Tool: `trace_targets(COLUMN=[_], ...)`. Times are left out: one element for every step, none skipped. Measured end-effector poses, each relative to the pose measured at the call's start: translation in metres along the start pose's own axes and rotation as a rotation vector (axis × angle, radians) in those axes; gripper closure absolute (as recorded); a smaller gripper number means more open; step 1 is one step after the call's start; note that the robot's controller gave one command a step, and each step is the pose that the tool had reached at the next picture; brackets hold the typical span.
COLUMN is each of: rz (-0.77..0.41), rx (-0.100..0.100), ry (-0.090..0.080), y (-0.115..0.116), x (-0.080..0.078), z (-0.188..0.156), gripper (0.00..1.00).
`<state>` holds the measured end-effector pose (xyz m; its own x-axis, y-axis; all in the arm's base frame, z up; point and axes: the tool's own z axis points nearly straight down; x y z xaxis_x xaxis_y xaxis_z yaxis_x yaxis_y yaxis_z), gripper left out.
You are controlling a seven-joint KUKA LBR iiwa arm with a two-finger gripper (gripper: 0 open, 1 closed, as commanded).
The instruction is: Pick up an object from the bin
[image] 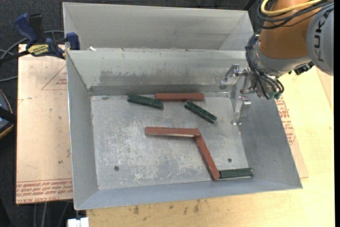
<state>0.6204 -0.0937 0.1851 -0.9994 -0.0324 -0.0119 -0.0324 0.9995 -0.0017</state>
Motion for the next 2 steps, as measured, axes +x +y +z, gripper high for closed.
trace_targets(rz=[-0.01,0.036], rx=[-0.001,-0.003], ry=[0.004,0.013], y=[0.001,-0.012], x=[-0.001,0.033], z=[0.015,0.037], gripper=[0.0,0.0])
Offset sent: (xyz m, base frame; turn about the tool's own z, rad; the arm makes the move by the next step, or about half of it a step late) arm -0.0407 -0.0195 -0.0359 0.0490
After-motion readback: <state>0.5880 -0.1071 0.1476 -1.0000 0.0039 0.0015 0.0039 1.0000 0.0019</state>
